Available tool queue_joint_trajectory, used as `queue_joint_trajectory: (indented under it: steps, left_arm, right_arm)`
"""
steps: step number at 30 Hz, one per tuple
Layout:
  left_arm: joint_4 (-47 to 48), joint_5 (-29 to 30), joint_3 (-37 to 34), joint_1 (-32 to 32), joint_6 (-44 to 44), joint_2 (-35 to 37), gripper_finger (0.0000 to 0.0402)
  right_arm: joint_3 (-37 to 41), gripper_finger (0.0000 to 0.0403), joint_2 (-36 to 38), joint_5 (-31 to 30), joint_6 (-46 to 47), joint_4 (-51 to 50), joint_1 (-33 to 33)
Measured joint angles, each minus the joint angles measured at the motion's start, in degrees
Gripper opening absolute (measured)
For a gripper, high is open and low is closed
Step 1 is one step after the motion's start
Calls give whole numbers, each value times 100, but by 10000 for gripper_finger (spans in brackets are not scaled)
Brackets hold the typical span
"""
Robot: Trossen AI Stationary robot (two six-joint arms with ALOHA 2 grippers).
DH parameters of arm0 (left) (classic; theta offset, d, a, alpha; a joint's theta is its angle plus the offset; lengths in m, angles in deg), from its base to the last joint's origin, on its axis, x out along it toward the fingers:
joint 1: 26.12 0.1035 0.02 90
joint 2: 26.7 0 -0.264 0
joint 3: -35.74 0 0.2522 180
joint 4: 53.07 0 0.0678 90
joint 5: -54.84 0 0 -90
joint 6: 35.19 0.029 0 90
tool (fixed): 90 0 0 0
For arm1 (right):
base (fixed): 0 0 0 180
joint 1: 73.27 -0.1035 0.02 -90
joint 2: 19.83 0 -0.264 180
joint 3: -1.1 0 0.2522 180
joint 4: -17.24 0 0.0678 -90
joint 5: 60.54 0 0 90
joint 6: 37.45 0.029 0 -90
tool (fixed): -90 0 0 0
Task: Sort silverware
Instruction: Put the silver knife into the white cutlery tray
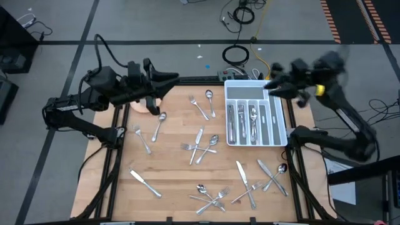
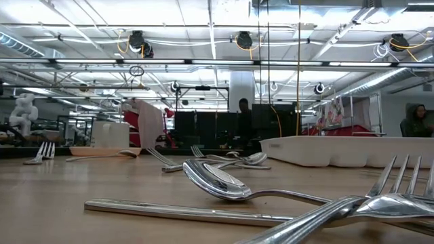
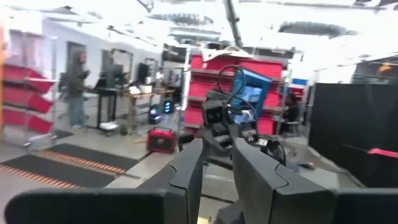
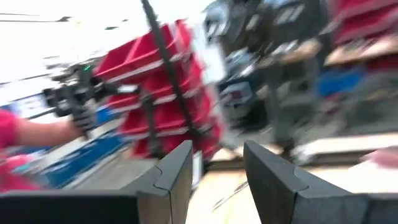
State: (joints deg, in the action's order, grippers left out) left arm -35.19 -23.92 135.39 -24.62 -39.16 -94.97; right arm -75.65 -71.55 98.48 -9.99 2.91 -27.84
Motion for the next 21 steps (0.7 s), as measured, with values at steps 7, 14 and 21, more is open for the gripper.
queue_joint_trajectory:
  steps: [7, 14, 21]
  left_arm:
    - [804, -553, 0, -2, -76, 17, 91]
    - [2208, -1204, 0, -2, -317, 262, 91]
    - [2995, -1299, 0, -2, -254, 512, 91]
  right_arm:
    - [4, 137, -824, 47, -1376, -2155, -2596]
    - [4, 137, -775, -3576, -1501, -6947, -4539]
    - [276, 137, -760, -5695, 1472, -6934, -5814]
